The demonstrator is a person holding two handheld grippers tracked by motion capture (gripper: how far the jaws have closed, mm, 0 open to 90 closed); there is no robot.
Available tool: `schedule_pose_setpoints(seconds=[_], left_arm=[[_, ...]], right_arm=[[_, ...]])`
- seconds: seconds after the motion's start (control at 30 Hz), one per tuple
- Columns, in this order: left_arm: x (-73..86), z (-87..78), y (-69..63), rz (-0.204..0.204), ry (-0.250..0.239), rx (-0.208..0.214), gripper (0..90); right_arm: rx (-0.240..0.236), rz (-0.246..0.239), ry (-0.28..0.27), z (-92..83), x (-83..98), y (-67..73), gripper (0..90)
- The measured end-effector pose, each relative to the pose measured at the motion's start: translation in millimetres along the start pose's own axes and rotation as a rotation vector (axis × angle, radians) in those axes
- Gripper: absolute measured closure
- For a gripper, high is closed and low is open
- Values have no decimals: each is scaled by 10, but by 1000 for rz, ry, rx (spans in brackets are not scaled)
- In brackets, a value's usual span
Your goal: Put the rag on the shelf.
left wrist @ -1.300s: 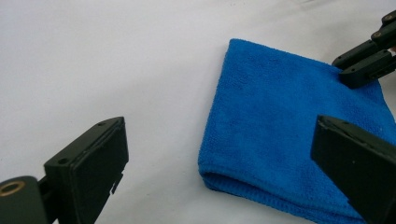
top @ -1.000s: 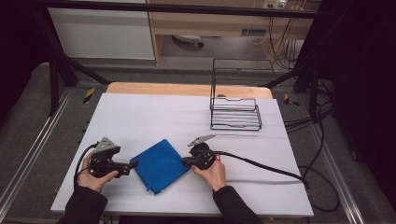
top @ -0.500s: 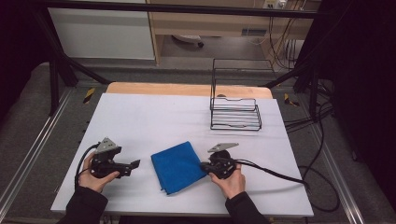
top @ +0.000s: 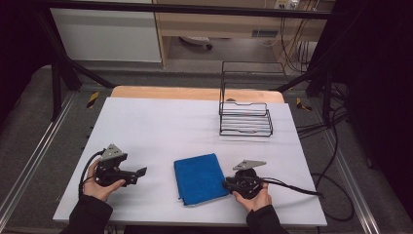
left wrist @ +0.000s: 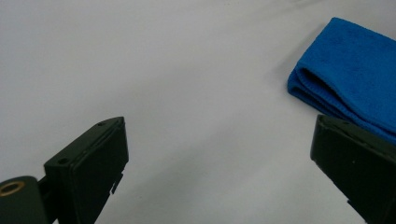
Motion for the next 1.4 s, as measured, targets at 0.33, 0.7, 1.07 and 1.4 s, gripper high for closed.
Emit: schedule_pose_setpoints(seconds=[0.33,0.7,1.07,1.4], left_arm=[[5,10,-3,3,5,3,40],[2,8,-2,4,2,3,40],[6,13,-9,4,5,6,40],[-66,74,-82,14,5,38,40]], right_arm=[[-18,-55,-95,326,-580,-200,428],[-43,-62,6,686,-711,-283,687],[-21,-29,-19,586,-660,-250,873],[21,-4,-78,354,-574,-422,752]])
Point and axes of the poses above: each handheld gripper's, and its own axes: z roughly forward along the jaws, x roughly out of its underside, y roughly to its left, the point moved 3 cm from there along z, roughly forward along the jaws, and after that the axes turned 12 degrees about z, right-handed, at the moved point
